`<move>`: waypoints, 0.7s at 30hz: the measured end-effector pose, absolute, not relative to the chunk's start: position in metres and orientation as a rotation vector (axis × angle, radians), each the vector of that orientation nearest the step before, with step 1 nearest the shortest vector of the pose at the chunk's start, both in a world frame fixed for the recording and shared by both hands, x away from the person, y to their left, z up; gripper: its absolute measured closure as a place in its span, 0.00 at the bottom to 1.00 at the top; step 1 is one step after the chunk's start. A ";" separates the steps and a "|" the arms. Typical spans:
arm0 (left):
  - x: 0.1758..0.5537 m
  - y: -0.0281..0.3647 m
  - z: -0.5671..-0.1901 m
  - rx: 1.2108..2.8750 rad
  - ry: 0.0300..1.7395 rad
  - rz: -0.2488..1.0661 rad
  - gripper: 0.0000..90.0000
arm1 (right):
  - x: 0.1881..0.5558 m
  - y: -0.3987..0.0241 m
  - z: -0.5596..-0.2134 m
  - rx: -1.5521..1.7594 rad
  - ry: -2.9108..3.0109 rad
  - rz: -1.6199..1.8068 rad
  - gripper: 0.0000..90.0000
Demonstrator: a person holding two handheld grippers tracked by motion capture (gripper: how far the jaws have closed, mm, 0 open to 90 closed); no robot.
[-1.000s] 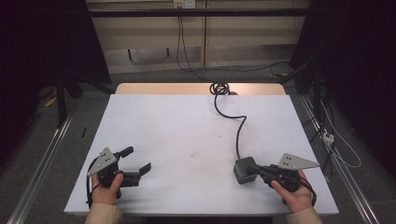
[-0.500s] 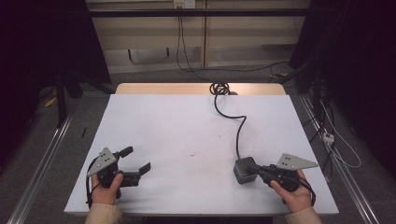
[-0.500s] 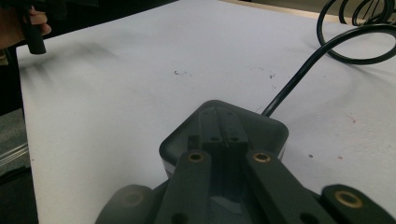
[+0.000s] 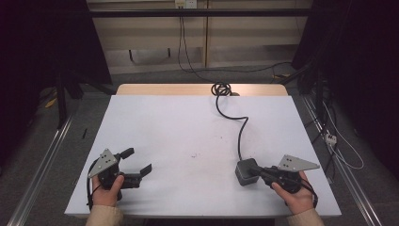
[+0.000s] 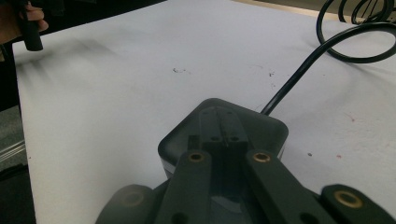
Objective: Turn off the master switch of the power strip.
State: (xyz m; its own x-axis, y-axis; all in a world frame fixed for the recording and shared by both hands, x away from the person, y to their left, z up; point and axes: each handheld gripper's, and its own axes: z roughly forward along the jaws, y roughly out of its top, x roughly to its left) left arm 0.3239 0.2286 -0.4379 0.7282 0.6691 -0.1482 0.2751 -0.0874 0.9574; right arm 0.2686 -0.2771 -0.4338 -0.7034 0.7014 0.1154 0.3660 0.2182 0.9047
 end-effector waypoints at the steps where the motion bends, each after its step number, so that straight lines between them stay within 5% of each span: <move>1: 0.324 0.229 -0.438 1.671 0.765 0.388 0.03 | 0.269 -0.277 -0.434 1.001 2.178 1.480 1.00; 21: 0.323 0.228 -0.438 1.677 0.763 0.388 0.03 | 0.271 -0.278 -0.433 0.963 2.207 1.473 1.00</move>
